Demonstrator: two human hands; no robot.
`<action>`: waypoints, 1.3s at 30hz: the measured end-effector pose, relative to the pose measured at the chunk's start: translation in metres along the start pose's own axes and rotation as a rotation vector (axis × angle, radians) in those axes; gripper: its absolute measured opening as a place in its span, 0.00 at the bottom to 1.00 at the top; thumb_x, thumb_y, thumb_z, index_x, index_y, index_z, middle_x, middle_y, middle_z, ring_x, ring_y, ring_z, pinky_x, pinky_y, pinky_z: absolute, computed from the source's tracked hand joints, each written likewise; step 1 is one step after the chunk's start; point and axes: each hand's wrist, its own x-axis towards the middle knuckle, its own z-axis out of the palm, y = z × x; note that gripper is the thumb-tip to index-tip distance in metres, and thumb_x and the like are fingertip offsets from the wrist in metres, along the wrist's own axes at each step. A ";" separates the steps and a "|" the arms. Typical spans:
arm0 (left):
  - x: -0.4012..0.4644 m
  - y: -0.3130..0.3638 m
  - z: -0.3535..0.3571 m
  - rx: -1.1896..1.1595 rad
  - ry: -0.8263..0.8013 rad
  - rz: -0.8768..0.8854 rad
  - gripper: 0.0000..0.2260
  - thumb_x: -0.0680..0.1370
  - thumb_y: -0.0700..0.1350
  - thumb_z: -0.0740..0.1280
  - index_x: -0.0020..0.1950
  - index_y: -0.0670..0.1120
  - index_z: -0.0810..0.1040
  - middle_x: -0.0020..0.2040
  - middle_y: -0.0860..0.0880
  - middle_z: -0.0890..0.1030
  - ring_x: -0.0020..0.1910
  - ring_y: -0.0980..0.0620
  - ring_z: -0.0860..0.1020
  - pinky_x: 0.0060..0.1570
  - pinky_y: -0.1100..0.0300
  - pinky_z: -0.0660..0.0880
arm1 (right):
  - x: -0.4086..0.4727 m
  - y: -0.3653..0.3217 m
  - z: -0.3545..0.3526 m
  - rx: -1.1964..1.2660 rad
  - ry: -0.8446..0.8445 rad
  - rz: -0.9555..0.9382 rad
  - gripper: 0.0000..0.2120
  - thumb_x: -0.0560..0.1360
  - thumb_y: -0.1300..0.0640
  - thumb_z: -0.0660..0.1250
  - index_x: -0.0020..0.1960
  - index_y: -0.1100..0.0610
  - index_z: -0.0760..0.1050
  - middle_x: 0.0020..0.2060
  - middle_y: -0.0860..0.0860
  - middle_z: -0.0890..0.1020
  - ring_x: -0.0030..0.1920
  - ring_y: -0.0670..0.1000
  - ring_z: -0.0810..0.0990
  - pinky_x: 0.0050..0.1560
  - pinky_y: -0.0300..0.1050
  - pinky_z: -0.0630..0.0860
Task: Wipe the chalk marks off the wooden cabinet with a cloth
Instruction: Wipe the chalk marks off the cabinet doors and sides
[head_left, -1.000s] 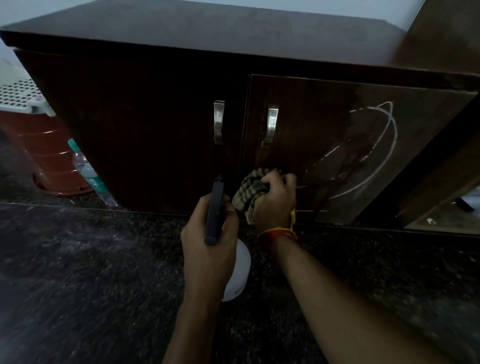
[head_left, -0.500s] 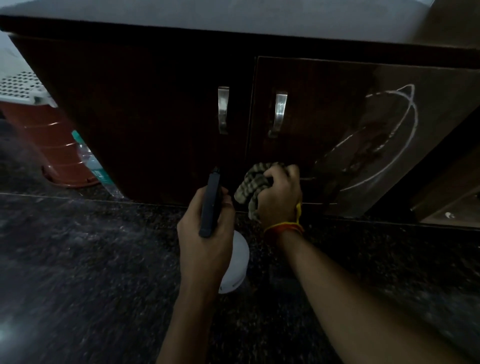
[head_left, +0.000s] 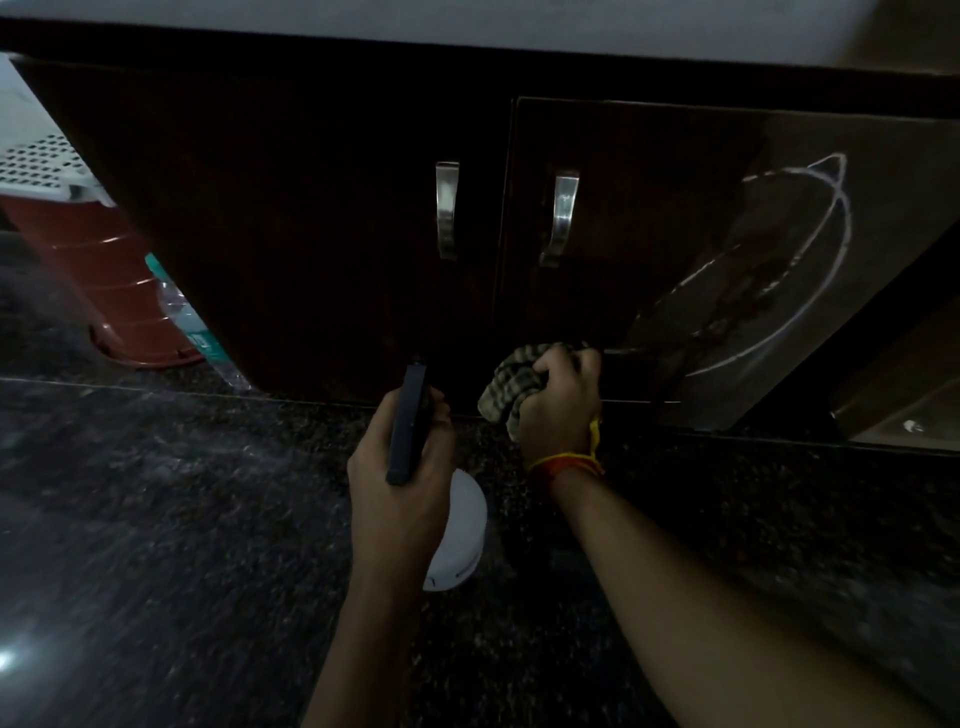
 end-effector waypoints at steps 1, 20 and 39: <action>0.000 0.000 -0.001 0.006 0.007 0.000 0.06 0.79 0.49 0.65 0.54 0.58 0.74 0.37 0.47 0.74 0.36 0.45 0.73 0.40 0.47 0.69 | 0.001 -0.004 0.000 0.005 0.026 0.034 0.12 0.61 0.72 0.56 0.41 0.62 0.72 0.46 0.57 0.69 0.40 0.50 0.65 0.43 0.44 0.67; 0.004 0.003 -0.018 0.096 0.061 -0.038 0.11 0.81 0.36 0.61 0.62 0.32 0.73 0.37 0.46 0.75 0.31 0.59 0.75 0.31 0.74 0.69 | -0.016 0.005 0.058 0.180 0.143 0.683 0.11 0.68 0.75 0.58 0.46 0.69 0.75 0.55 0.66 0.72 0.52 0.65 0.73 0.51 0.46 0.63; 0.006 0.014 0.002 0.098 0.045 0.031 0.11 0.81 0.36 0.61 0.62 0.34 0.74 0.45 0.50 0.77 0.35 0.60 0.76 0.35 0.73 0.72 | 0.003 0.044 0.030 0.392 0.159 1.118 0.12 0.73 0.71 0.59 0.54 0.70 0.76 0.48 0.64 0.78 0.53 0.61 0.76 0.51 0.48 0.71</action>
